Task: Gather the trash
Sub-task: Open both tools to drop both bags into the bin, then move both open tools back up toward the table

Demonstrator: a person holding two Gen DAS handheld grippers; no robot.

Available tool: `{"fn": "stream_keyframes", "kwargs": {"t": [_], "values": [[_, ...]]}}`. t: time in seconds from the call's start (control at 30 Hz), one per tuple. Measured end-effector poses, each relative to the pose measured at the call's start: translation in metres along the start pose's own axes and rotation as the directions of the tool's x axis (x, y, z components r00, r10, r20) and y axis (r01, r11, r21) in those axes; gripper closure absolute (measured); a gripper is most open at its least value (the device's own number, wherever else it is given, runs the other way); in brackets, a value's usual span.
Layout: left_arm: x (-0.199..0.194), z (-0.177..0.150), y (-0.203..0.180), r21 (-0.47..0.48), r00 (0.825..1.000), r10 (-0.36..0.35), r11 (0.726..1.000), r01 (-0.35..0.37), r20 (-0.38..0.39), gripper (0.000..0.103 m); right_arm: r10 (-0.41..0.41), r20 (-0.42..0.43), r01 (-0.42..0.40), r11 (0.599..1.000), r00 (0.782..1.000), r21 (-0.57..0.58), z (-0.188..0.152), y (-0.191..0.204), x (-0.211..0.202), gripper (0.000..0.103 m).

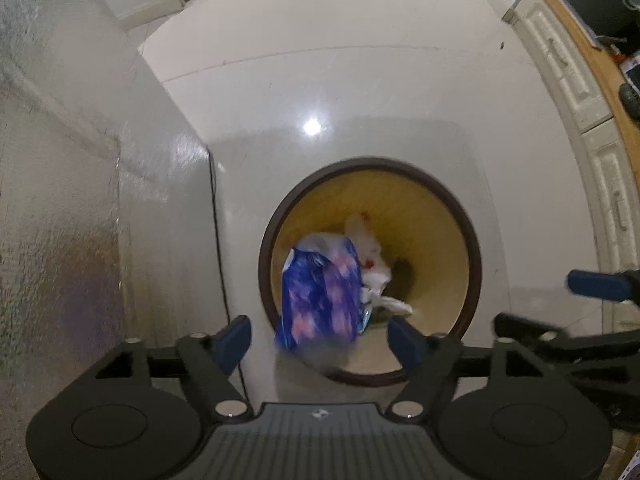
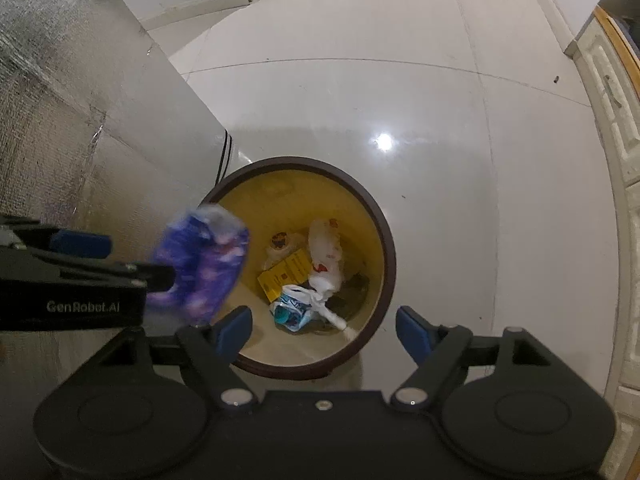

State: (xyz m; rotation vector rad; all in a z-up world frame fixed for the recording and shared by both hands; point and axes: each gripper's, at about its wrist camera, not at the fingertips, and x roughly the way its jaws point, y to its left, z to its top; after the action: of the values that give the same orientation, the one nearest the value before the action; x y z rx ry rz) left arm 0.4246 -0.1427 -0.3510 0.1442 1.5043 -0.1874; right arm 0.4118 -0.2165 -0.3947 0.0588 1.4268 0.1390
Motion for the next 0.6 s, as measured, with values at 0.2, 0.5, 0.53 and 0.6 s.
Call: {"fn": "stream_keyframes", "kwargs": {"t": [0.2,0.5,0.53,0.6], "values": [[-0.005,-0.007,0.007,-0.02,0.999,0.033,0.999,-0.033,-0.013,0.011,0.005,0.008,-0.005,0.999,1.0,0.036,-0.002,-0.01,-0.01,0.018],[-0.034,-0.015,0.012,-0.027,0.999,0.049,0.998,-0.049,0.011,0.001,-0.009,0.042,0.006,0.998,0.999,0.065,-0.01,-0.018,-0.033,0.0],[-0.038,-0.016,0.012,-0.03,0.999,0.049,0.998,-0.049,0.017,0.0,-0.012,0.045,0.009,0.998,0.999,0.07,-0.012,-0.019,-0.037,0.0],[-0.047,-0.019,0.014,-0.034,0.998,0.052,0.998,-0.051,0.03,0.0,-0.019,0.052,0.015,0.997,0.998,0.075,-0.015,-0.02,-0.044,0.0]]}}
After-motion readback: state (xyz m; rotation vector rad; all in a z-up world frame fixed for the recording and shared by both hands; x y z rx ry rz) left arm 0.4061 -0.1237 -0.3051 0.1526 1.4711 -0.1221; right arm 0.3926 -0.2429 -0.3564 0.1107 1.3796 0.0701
